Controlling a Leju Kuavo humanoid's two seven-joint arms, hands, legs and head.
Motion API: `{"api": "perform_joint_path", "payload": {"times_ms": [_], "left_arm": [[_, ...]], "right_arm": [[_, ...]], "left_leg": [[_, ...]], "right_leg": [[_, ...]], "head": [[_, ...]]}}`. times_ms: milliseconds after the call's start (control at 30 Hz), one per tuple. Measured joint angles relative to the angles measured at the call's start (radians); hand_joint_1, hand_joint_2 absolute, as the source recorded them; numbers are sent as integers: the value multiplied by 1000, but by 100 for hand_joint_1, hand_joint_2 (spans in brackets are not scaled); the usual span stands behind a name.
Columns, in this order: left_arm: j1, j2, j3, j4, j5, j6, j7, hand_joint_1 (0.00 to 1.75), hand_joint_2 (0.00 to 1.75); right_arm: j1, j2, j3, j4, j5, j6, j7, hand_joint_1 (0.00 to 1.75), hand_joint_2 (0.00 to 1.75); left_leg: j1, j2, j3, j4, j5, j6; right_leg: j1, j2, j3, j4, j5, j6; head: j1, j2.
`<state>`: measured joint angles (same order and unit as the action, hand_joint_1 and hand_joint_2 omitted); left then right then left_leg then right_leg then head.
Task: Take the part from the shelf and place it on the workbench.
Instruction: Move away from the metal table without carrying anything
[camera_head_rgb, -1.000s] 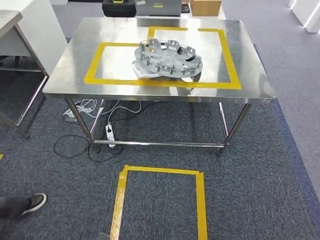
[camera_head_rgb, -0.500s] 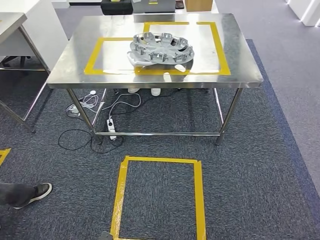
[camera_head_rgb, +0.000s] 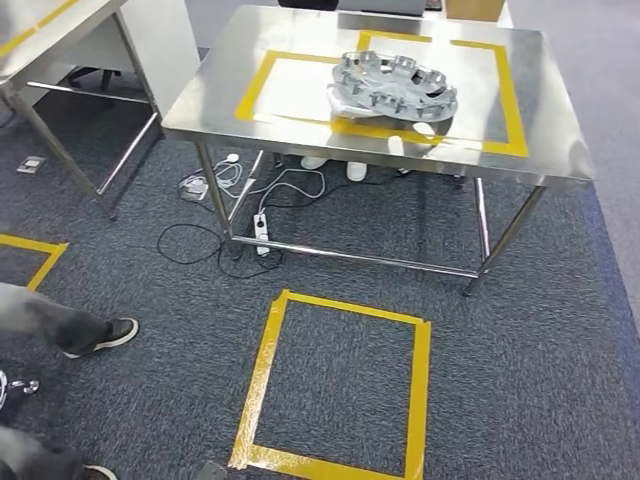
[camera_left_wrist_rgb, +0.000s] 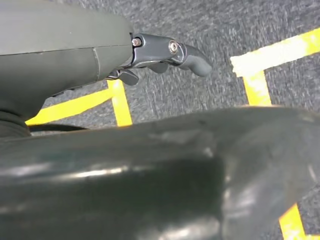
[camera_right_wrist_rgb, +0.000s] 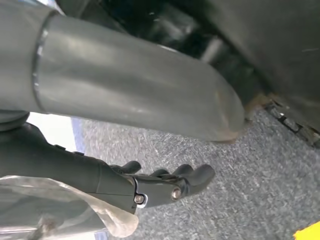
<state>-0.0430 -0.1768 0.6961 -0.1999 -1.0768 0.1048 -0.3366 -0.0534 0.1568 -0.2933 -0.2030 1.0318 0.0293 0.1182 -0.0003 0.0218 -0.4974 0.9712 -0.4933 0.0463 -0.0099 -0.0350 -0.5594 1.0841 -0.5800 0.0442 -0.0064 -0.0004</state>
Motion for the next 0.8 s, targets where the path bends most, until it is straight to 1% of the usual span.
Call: {"api": "perform_joint_path", "payload": {"times_ms": [33, 67, 100, 133, 167, 200, 233, 267, 300, 333, 367, 400, 433, 467, 500, 533, 567, 600, 633, 667, 700, 733, 767, 800], "left_arm": [[-2, 0, -4, 0, -2, -3, 3, 0, 0], [-4, 0, -6, 0, -3, -5, 5, 0, 0], [-4, 0, -7, 0, -5, -7, 7, 0, 0], [-4, 1, -8, 0, -5, -8, 9, 0, 0], [-4, 1, -8, 0, -5, -8, 10, 0, 0], [-4, 1, -8, 0, -5, -8, 10, 0, 0], [-4, 0, -8, 0, -3, -8, 10, 0, 0], [-6, 0, -8, 0, -2, -8, 10, 0, 0], [-6, 0, -8, 0, 0, -8, 9, 0, 0], [-7, -1, -8, 0, 1, -8, 9, 0, 0], [-6, 0, -8, 0, 2, -8, 8, 0, 0], [-4, 1, -8, 0, 2, -8, 8, 0, 0], [-2, 1, -8, 0, 3, -8, 8, 0, 0], [0, 2, -8, 0, 3, -8, 8, 0, 0], [0, 3, -8, 0, 3, -8, 8, 0, 0], [0, 3, -8, 0, 3, -8, 8, 0, 0], [-1, 3, -8, 0, 3, -8, 8, 0, 0], [0, 3, -8, 0, 3, -8, 8, 0, 0], [2, 4, -8, 0, 4, -8, 8, 0, 0], [3, 5, -8, 0, 4, -8, 8, 0, 0], [4, 5, -8, 0, 3, -8, 8, 0, 0], [4, 6, -8, 0, 3, -9, 8, 0, 0], [2, 6, -8, 0, 3, -9, 7, 0, 0], [1, 6, -8, 0, 2, -10, 7, 0, 0]], "right_arm": [[1, -1, 3, 0, 1, 7, 2, 0, 0], [0, -3, 6, 1, 2, 14, 4, 0, 0], [-1, -5, 9, 1, 4, 21, 5, 0, 0], [-2, -5, 12, 1, 6, 26, 6, 0, 0], [-3, -6, 15, 1, 9, 30, 8, 0, 0], [-3, -6, 19, 1, 12, 33, 10, 0, 0], [-1, -7, 22, 1, 15, 37, 13, 0, 0], [0, -9, 25, 2, 19, 41, 15, 0, 0], [0, -10, 28, 3, 22, 44, 16, 0, 0], [0, -12, 32, 3, 25, 46, 17, 0, 0], [0, -12, 35, 3, 27, 48, 17, 0, 0], [-1, -11, 38, 4, 30, 48, 17, 0, 0], [-1, -10, 42, 4, 32, 48, 16, 0, 0], [0, -10, 44, 4, 33, 48, 16, 0, 0], [2, -9, 46, 4, 35, 48, 15, 0, 0], [4, -9, 47, 5, 36, 48, 15, 0, 0], [6, -9, 47, 5, 36, 48, 15, 0, 0], [6, -10, 47, 6, 37, 48, 15, 0, 0], [5, -10, 48, 6, 37, 49, 13, 0, 0], [5, -10, 48, 6, 37, 52, 8, 0, 0], [4, -10, 49, 6, 37, 56, 0, 0, 0], [4, -10, 51, 6, 37, 62, -10, 0, 0], [4, -10, 52, 6, 38, 68, -20, 0, 0], [4, -10, 53, 6, 38, 73, -28, 0, 0]], "left_leg": [[-1, -11, -7, 1, 5, 4], [-3, -22, -13, 2, 9, 7], [-6, -33, -17, 3, 12, 7], [-8, -45, -20, 5, 14, 7], [-9, -58, -21, 7, 16, 7], [-11, -72, -21, 10, 16, 7], [-12, -85, -24, 13, 17, 5], [-13, -97, -28, 18, 18, 2], [-12, -107, -36, 22, 20, -3], [-11, -117, -45, 25, 23, -9], [-9, -129, -53, 28, 27, -16], [-8, -132, -60, 31, 28, -23], [-9, -121, -67, 42, 21, -28], [-9, -102, -81, 71, 2, -34], [-8, -76, -105, 122, -29, -40], [-6, -54, -135, 189, -64, -46], [-2, -42, -166, 257, -93, -53], [3, -37, -186, 304, -107, -58], [7, -33, -189, 314, -101, -62], [11, -28, -172, 285, -76, -65], [14, -16, -137, 220, -40, -66], [14, 7, -99, 148, -12, -67], [11, 28, -69, 87, 7, -63], [8, 45, -53, 50, 15, -58]], "right_leg": [[-1, 20, -32, 72, -34, 1], [0, 28, -61, 136, -58, 2], [0, 31, -77, 176, -64, 2], [0, 32, -76, 178, -51, 0], [0, 36, -54, 138, -20, -3], [0, 49, -19, 71, 19, -8], [0, 75, 13, 5, 47, -15], [-2, 98, 39, -52, 63, -19], [-2, 115, 55, -86, 66, -23], [-2, 120, 60, -98, 60, -25], [-2, 111, 63, -106, 60, -26], [-4, 98, 65, -110, 62, -28], [-6, 86, 66, -114, 66, -31], [-9, 71, 67, -118, 69, -33], [-10, 54, 68, -120, 71, -35], [-10, 37, 68, -120, 70, -36], [-10, 20, 67, -120, 69, -36], [-10, 3, 67, -120, 68, -37], [-10, -11, 67, -119, 68, -36], [-11, -24, 68, -119, 67, -35], [-11, -36, 70, -119, 65, -32], [-10, -47, 72, -118, 62, -28], [-8, -58, 74, -115, 59, -22], [-5, -68, 74, -114, 56, -16]], "head": [[1, 0], [0, 0], [0, 0], [0, 0], [0, 0], [0, 0], [0, 0], [-1, 0], [-1, 0], [-1, 0], [0, 0], [0, 0], [-2, 0], [-6, 0], [-9, 0], [-13, 0], [-15, 0], [-14, 0], [-15, 0], [-15, 0], [-15, 0], [-15, 0], [-16, 0], [-16, 0]]}}
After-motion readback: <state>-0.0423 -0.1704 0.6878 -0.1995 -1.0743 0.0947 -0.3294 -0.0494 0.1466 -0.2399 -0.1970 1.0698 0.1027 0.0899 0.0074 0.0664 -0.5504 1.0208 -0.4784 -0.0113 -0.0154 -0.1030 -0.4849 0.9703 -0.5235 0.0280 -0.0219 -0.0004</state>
